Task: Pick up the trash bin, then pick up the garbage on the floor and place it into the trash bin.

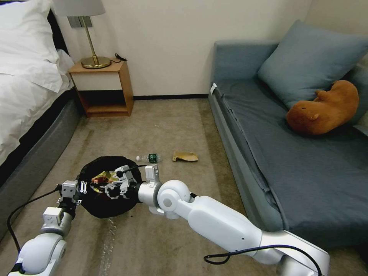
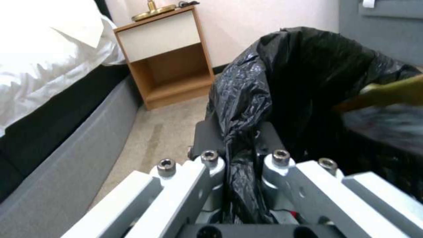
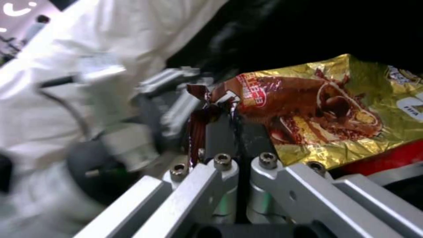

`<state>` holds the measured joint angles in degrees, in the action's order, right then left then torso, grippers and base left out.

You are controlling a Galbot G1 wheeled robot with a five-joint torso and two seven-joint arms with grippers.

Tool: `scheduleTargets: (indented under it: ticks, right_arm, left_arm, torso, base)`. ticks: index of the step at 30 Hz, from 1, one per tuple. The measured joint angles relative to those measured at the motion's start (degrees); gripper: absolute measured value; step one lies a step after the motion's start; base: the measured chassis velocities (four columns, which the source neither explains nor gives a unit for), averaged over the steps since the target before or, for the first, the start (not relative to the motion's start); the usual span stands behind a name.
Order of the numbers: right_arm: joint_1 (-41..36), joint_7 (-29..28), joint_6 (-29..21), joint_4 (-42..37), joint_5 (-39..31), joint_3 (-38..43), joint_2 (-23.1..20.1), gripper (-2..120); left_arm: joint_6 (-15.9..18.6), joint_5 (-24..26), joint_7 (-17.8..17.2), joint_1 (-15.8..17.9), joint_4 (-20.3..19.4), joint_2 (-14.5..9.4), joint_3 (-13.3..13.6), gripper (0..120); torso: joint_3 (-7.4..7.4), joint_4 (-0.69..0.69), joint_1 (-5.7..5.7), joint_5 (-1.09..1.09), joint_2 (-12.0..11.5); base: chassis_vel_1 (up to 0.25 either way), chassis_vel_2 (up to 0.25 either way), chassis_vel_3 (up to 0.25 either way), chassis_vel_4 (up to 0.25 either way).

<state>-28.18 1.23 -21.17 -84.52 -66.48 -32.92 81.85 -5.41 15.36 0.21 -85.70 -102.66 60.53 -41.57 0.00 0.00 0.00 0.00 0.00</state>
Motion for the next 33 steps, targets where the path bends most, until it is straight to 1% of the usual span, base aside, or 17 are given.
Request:
scheduleTargets:
  ticks: [6,9,12,14,15,17,18,20,21,23,24,26,27,28,30,31,33]
  right_arm:
    - [-0.2,0.1,1.6,3.5,3.4,0.0,1.0,2]
    - [-0.6,0.0,2.2,3.8,5.1,0.0,0.8,15]
    - [-0.7,0.0,2.2,3.8,5.4,0.0,0.7,20]
    - [-1.0,-0.1,2.4,3.8,6.1,0.0,0.6,32]
    - [-1.0,-0.1,2.4,3.8,6.1,0.0,0.6,32]
    - [-1.2,-0.2,2.6,3.9,6.8,0.2,0.6,43]
    - [-1.2,-0.2,2.6,3.9,6.8,0.2,0.6,43]
    - [-1.3,-0.9,3.2,4.1,8.1,0.6,0.6,55]
    - [-1.3,-0.9,3.2,4.1,8.1,0.6,0.6,55]
    - [-1.3,-2.3,4.3,4.8,10.2,1.0,0.6,63]
    - [-1.3,-2.3,4.3,4.8,10.2,1.0,0.6,63]
    - [-1.3,-4.9,5.8,7.0,14.5,1.7,0.6,76]
    - [-1.3,-5.6,6.2,8.1,16.0,2.1,0.6,79]
    - [-1.3,-5.6,6.2,8.1,16.0,2.1,0.6,79]
    - [-1.2,-7.2,6.6,11.2,19.7,3.2,0.5,91]
    - [-1.2,-7.2,6.6,11.2,19.7,3.2,0.5,91]
    - [-1.2,-8.9,6.8,14.8,23.3,4.8,1.0,99]
  left_arm:
    - [-0.4,0.0,0.2,-1.1,-0.5,0.4,-0.8,5]
    - [-0.5,-0.1,0.2,-1.2,-0.5,0.3,-1.2,5]
    - [-0.5,-0.1,0.2,-1.2,-0.5,0.3,-1.2,5]
    - [-0.5,0.0,0.2,-1.0,-0.5,0.2,-1.1,5]
    - [-0.5,0.0,0.2,-1.0,-0.5,0.2,-1.1,5]
    - [-0.5,0.0,0.2,-0.7,-0.5,0.2,-0.9,5]
    - [-0.5,0.0,0.2,-0.7,-0.5,0.2,-0.9,5]
    - [-0.5,0.0,0.2,-0.4,0.3,0.0,-1.1,5]
    - [-0.5,0.0,0.2,-0.4,0.3,0.0,-1.1,5]
    - [-0.6,0.0,-0.1,0.2,1.7,-0.3,-2.0,5]
    - [-0.6,0.0,-0.1,0.2,1.7,-0.3,-2.0,5]
    - [-0.9,0.2,-1.0,1.1,4.1,-1.3,-3.9,5]
    - [-0.9,0.7,-1.4,1.4,5.0,-1.8,-4.7,5]
    - [-0.9,0.7,-1.4,1.4,5.0,-1.8,-4.7,5]
    - [-0.9,1.7,-2.6,2.0,6.8,-2.9,-6.3,5]
    - [-0.9,1.7,-2.6,2.0,6.8,-2.9,-6.3,5]
    - [-0.9,2.4,-3.3,2.4,8.2,-3.7,-7.4,5]
  torso:
    - [0.0,0.01,0.0,0.0,0.0]
    - [0.0,0.0,0.0,0.0,0.0]
    - [0.0,0.0,0.0,0.0,0.0]
    - [0.0,0.0,0.0,0.0,0.0]
    - [0.0,0.0,0.0,0.0,0.0]
    - [0.0,0.0,0.0,0.0,0.0]
    - [0.0,0.0,0.0,0.0,0.0]
    - [0.0,0.0,0.0,0.0,0.0]
    - [0.0,0.0,0.0,0.0,0.0]
    - [0.0,0.0,0.0,0.0,0.0]
    - [0.0,0.0,0.0,0.0,0.0]
    - [0.0,0.0,0.0,0.0,0.0]
    - [0.0,0.01,0.0,0.0,0.0]
    - [0.0,0.01,0.0,0.0,0.0]
    - [0.0,0.0,0.0,0.0,0.0]
    - [0.0,0.0,0.0,0.0,0.0]
    - [0.0,0.0,0.0,-0.01,0.0]
  base:
    - [0.0,0.0,0.0,0.0]
    - [0.0,0.0,0.0,0.0]
    - [0.0,0.0,0.0,0.0]
    - [0.0,0.0,0.0,0.0]
    - [0.0,0.0,0.0,0.0]
    - [0.0,0.0,0.0,0.0]
    - [0.0,0.0,0.0,0.0]
    - [0.0,0.0,0.0,0.0]
    - [0.0,0.0,0.0,0.0]
    - [0.0,0.0,0.0,0.0]
    - [0.0,0.0,0.0,0.0]
    - [0.0,0.0,0.0,0.0]
    - [0.0,0.0,0.0,0.0]
    - [0.0,0.0,0.0,0.0]
    - [0.0,0.0,0.0,0.0]
    - [0.0,0.0,0.0,0.0]
    - [0.0,0.0,0.0,0.0]
